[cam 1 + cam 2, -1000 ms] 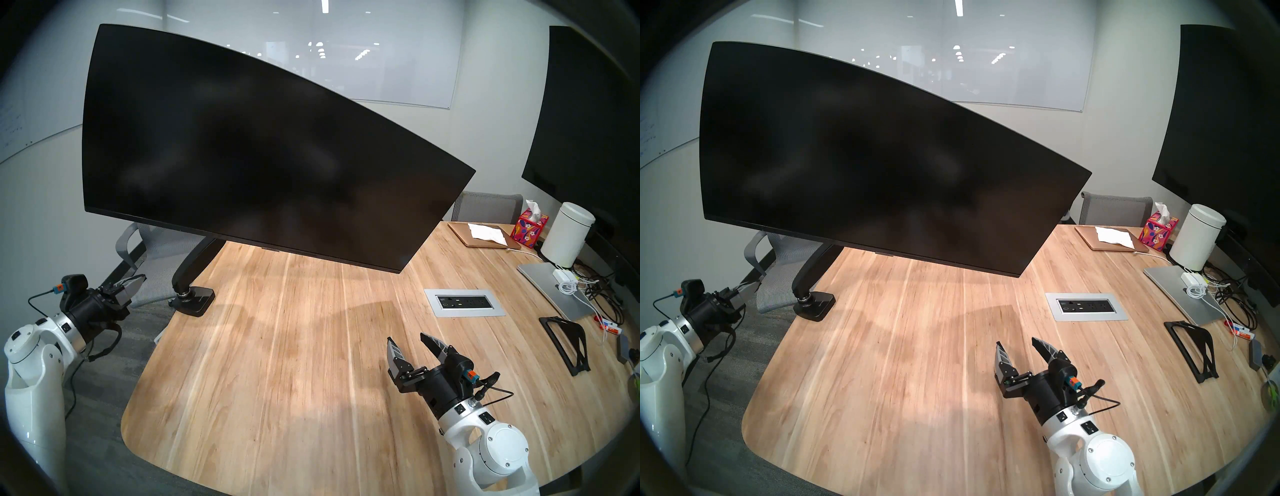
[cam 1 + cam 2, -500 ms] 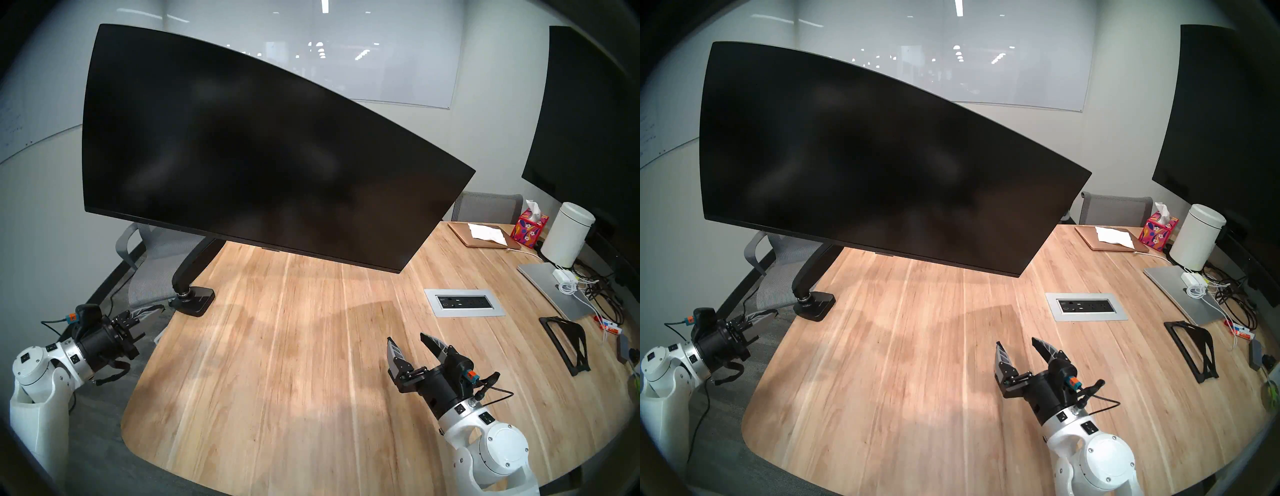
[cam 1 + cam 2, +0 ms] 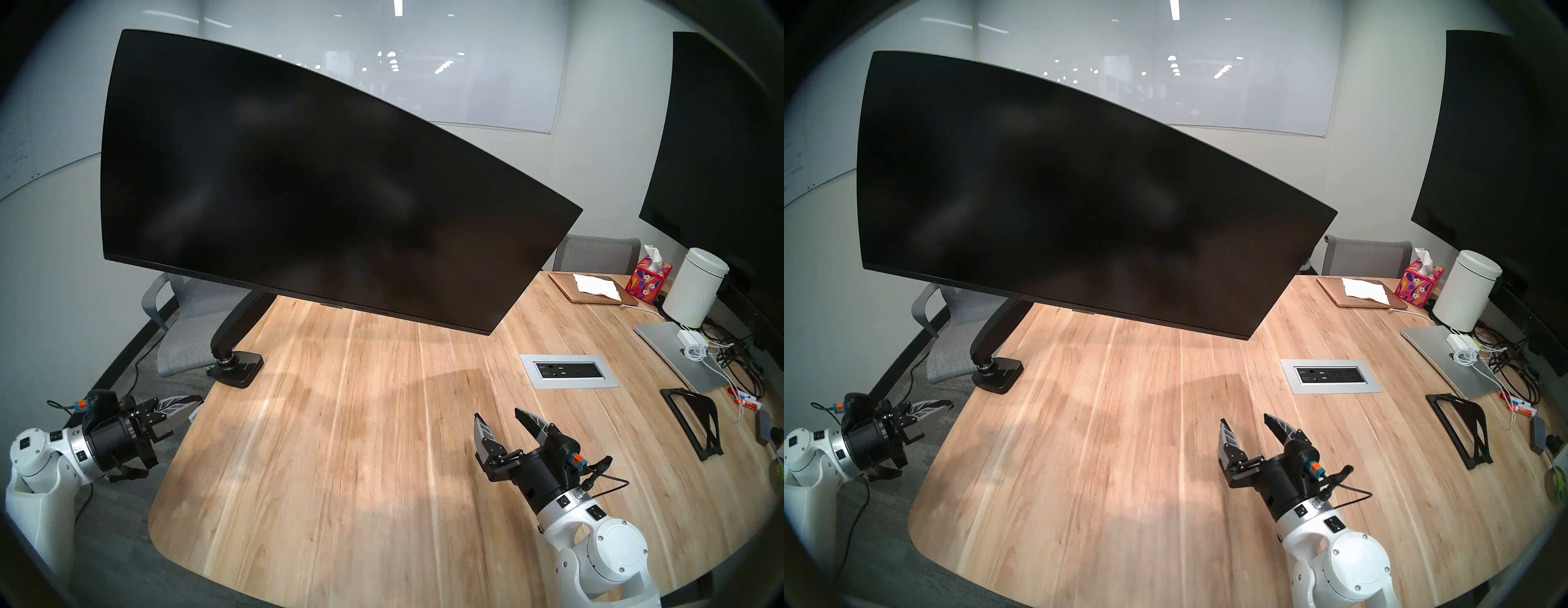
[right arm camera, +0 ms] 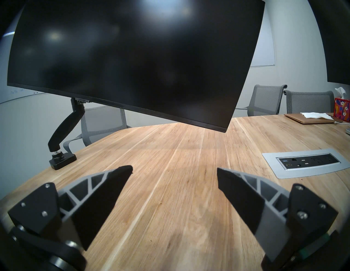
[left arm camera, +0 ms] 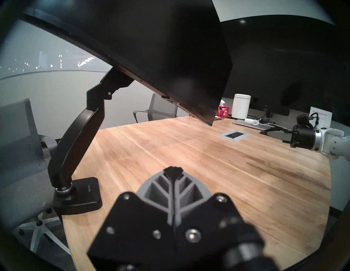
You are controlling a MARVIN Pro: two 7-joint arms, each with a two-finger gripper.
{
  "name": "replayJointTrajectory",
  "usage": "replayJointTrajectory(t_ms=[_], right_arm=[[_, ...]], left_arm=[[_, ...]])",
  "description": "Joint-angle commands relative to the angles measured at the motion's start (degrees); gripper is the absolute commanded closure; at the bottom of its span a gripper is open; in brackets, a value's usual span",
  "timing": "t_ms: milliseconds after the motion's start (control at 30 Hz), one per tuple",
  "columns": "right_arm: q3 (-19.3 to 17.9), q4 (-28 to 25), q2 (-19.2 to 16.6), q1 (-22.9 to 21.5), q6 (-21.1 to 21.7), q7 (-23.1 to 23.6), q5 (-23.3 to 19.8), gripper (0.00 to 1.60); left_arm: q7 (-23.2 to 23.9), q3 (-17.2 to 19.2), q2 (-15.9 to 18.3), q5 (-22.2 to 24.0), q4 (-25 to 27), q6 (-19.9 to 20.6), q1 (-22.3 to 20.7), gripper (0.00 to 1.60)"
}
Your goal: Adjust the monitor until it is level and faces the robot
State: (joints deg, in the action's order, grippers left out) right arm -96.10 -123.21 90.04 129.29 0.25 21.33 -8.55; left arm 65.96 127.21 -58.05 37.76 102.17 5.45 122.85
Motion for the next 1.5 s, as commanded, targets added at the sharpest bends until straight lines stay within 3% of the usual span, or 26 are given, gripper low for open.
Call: replayJointTrajectory(t_ms=[0, 67, 133, 200, 233, 667, 1467], right_arm=[[-0.11, -1.17, -0.05, -0.2, 0.06, -0.07, 0.07, 0.0], [-0.11, -1.17, -0.04, -0.2, 0.06, -0.07, 0.07, 0.0], [-0.11, -1.17, -0.04, -0.2, 0.06, -0.06, 0.08, 0.0], [-0.11, -1.17, -0.03, -0.2, 0.07, -0.06, 0.08, 0.0], [-0.11, -1.17, -0.03, -0.2, 0.07, -0.05, 0.08, 0.0], [-0.13, -1.17, 0.0, -0.2, 0.07, -0.02, 0.1, 0.0], [-0.15, -1.18, 0.07, -0.21, 0.08, 0.03, 0.14, 0.0]], left_arm=[[1.61, 0.44, 0.93, 0.53, 0.26, -0.81, -0.56, 1.6], [1.71, 0.43, 0.91, 0.58, 0.16, -0.77, -0.63, 1.6], [2.13, 0.39, 0.87, 0.78, -0.18, -0.74, -0.88, 1.19], [2.42, 0.36, 0.92, 0.84, -0.41, -0.75, -1.02, 0.67], [2.6, 0.34, 0.98, 0.88, -0.52, -0.69, -1.08, 0.0], [5.81, -1.42, 1.21, 0.54, -3.66, -1.86, -1.21, 0.0], [6.47, -1.37, 0.99, 0.26, -3.95, -1.84, -1.66, 0.0]])
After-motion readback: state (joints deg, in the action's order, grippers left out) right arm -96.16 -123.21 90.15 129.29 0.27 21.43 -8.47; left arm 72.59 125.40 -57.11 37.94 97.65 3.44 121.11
